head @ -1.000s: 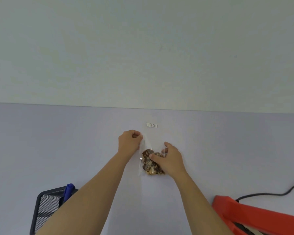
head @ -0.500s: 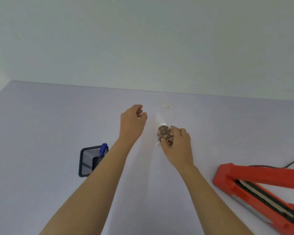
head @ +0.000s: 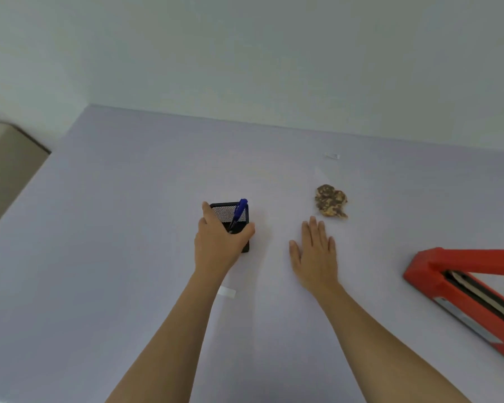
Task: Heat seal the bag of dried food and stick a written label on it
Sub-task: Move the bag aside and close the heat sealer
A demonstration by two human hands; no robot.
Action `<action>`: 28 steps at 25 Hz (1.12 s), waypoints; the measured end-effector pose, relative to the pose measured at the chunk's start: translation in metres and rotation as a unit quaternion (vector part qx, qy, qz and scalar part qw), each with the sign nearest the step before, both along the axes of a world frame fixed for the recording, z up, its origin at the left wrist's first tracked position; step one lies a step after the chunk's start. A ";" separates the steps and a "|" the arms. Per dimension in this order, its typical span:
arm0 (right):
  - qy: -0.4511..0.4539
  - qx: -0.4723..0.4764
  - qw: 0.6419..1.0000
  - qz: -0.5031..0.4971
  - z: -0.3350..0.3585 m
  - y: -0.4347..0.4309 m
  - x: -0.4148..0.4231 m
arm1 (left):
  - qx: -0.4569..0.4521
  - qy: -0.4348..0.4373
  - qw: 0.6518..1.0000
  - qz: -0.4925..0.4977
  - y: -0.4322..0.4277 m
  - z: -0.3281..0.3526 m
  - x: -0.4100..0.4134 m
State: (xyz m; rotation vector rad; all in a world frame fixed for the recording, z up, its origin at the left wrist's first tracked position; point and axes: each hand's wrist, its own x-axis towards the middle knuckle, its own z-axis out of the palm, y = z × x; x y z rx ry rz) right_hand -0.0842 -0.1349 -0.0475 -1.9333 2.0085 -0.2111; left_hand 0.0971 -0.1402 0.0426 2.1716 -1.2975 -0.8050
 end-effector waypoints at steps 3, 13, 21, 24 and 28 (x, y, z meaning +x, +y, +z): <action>0.023 -0.001 1.000 0.018 -0.007 -0.002 -0.006 | -0.037 0.045 0.998 -0.001 -0.031 0.008 -0.015; 0.030 -0.055 0.998 -0.011 -0.020 -0.002 -0.009 | -0.034 0.034 0.995 -0.091 -0.226 0.000 -0.089; 0.031 -0.069 0.997 -0.009 -0.021 -0.005 -0.011 | -0.024 0.005 0.993 -0.117 -0.264 -0.009 -0.100; 0.039 -0.075 0.996 -0.009 -0.020 -0.006 -0.011 | -0.040 0.023 0.994 -0.102 -0.248 0.008 -0.098; 0.042 -0.059 0.997 -0.008 -0.018 -0.008 -0.011 | -0.147 0.015 0.980 -0.134 -0.169 0.018 -0.073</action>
